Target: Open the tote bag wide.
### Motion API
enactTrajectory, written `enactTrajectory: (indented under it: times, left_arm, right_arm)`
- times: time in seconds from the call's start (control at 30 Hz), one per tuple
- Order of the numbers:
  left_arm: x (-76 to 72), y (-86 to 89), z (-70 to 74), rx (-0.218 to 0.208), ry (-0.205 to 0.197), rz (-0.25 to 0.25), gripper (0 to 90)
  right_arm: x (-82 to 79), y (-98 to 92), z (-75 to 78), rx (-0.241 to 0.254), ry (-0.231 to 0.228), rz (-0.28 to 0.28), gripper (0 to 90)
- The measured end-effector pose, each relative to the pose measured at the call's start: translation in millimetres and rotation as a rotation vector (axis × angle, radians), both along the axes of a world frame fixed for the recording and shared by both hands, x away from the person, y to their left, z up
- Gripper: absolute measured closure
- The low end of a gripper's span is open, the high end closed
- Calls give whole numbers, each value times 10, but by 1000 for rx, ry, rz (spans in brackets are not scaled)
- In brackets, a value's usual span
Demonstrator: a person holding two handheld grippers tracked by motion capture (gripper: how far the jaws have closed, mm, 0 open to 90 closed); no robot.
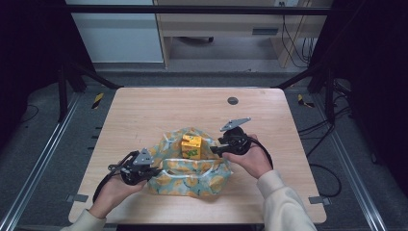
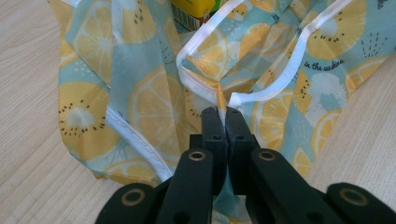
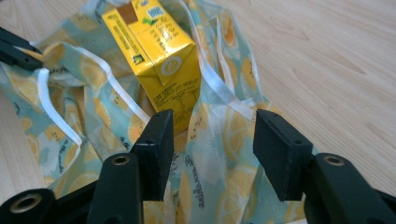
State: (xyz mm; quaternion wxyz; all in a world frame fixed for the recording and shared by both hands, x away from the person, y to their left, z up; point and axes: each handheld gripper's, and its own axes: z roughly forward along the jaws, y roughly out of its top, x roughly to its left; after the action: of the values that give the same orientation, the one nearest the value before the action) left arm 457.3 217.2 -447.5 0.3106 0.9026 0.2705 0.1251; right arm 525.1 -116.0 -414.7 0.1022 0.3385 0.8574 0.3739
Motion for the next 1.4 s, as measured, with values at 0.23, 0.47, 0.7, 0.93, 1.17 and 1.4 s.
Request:
enactTrajectory:
  times: [0.23, 0.47, 0.7, 0.93, 1.17, 1.4]
  left_arm:
    - [11, 11, -3, -3, -6, 1, 892]
    - [13, 12, 70, -26, -45, 14, 891]
    - [15, -46, -30, -1, -7, -8, 892]
    - [34, -39, -141, 46, 36, -18, 892]
    - [58, -16, -207, 82, 60, -27, 892]
    - [55, -20, -218, 88, 63, -29, 890]
  right_arm:
    - [164, 104, -107, -44, 42, 22, 881]
    - [407, 182, 68, -43, -8, -5, 900]
    - [693, 226, 116, 1, -13, -60, 900]
    - [811, 223, -155, -9, 38, -87, 900]
    - [825, 133, -259, -10, 66, -119, 900]
    - [811, 103, -259, -5, 60, -125, 891]
